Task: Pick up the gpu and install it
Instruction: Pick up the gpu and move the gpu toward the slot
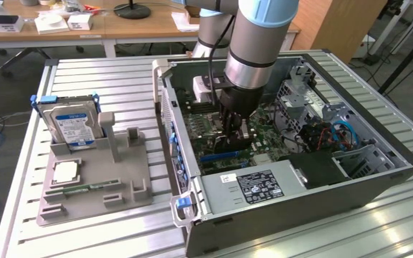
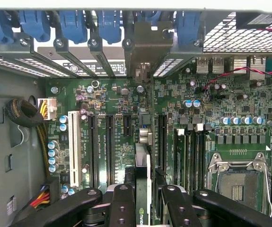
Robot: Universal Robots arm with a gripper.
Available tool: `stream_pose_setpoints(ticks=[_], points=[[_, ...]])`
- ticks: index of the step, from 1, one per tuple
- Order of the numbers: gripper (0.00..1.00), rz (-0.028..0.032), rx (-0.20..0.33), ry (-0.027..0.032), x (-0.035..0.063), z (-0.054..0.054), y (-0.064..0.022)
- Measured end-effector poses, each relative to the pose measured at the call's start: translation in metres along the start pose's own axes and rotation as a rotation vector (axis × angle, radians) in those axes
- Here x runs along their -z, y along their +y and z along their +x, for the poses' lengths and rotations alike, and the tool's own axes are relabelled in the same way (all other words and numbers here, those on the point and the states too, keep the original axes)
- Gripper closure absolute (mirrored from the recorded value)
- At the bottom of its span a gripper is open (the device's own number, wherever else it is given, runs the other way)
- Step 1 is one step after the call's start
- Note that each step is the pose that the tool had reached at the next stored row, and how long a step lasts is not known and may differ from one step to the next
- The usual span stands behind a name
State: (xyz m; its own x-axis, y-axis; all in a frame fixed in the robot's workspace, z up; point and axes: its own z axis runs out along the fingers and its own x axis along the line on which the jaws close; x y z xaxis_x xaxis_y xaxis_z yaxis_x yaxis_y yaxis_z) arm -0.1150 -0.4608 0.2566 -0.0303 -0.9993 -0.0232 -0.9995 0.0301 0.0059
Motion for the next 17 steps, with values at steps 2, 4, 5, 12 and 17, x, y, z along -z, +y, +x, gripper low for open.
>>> stream_pose_setpoints(ticks=[2,4,5,12,17], points=[[0.74,0.0001,0.0,-0.0002,-0.0004,0.0,0.0],[0.74,0.0,0.0,0.0,-0.0008,0.0,0.0],[0.74,0.0,0.0,-0.0001,-0.001,0.0,0.0],[0.74,0.0,0.0,-0.0001,-0.0023,0.0001,0.0],[0.74,0.0002,0.0,-0.0003,-0.0029,0.0,0.0]])
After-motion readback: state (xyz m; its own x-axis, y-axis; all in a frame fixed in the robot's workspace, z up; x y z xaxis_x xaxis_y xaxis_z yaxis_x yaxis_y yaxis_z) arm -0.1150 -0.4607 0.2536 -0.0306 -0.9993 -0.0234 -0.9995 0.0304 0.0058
